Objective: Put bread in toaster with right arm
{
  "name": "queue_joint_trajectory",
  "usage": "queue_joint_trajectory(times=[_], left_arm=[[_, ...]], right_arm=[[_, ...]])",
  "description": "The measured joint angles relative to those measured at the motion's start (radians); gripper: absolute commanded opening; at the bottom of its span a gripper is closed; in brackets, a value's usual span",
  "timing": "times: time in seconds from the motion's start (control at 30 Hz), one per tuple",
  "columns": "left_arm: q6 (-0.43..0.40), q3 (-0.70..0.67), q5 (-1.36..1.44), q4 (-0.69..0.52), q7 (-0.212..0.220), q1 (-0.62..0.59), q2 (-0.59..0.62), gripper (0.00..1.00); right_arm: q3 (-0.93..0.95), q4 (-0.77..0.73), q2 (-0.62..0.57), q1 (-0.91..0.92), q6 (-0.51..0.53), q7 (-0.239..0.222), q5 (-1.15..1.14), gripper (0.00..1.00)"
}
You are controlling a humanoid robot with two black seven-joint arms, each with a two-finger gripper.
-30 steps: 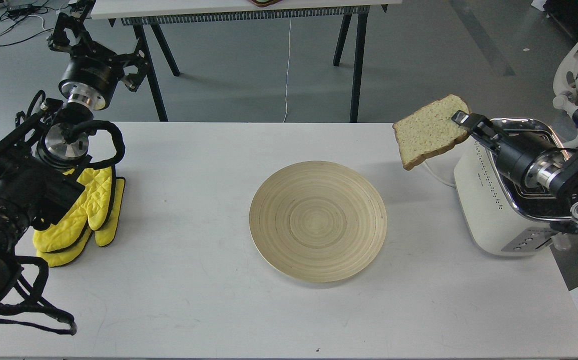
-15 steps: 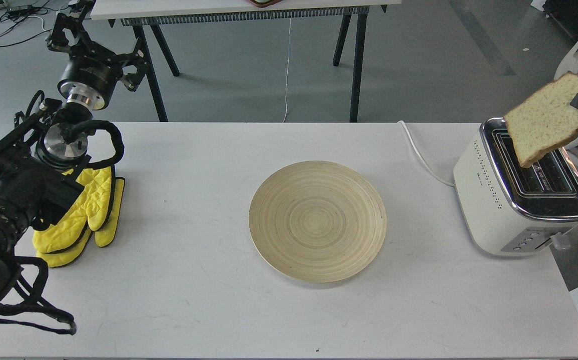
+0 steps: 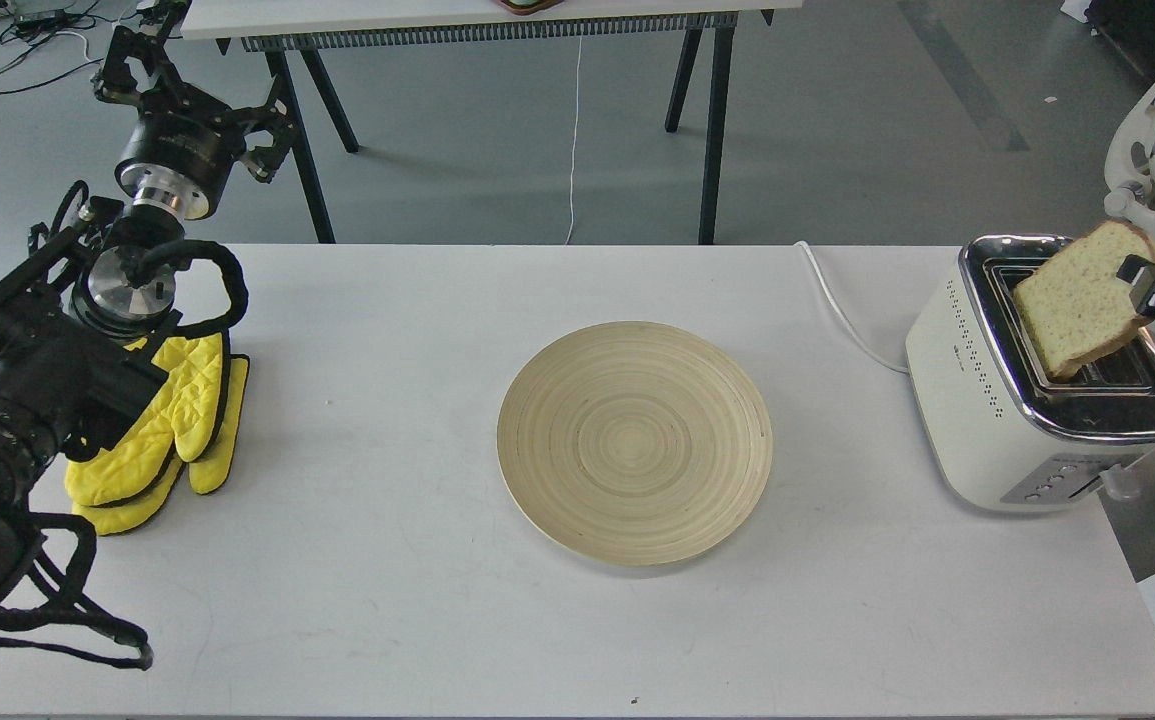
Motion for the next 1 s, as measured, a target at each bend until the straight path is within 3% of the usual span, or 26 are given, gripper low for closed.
queue_joint_trajectory(times=[0.23,0.27,0.3,0.53,0.73,1.0], left_arm=[[0.0,0.001,0.0,0.0,0.0,0.0,-0.001,1.0],[0.0,0.001,0.0,0.0,0.0,0.0,-0.001,1.0],[0.0,0.001,0.0,0.0,0.0,0.0,-0.001,1.0],[0.0,0.002,0.0,0.0,0.001,0.0,-0.002,1.0],[0.0,0.001,0.0,0.0,0.001,0.0,-0.002,1.0],[0.0,0.0,0.0,0.0,0.001,0.0,-0.001,1.0]], right_arm=[[0.054,0.011,0.019,0.003,0.0,0.002,0.02,0.68],[0.075,0.012,0.02,0.004,0.0,0.002,0.032,0.78],[0.097,0.013,0.022,0.004,0.001,0.002,0.052,0.98],[0.358,-0.009,0.133,0.007,0.007,0.002,0.432,1.0],[0.512,-0.144,0.33,0.004,0.024,0.008,0.723,1.0],[0.697,-0.433,0.664,0.001,0.186,0.108,0.964,1.0]])
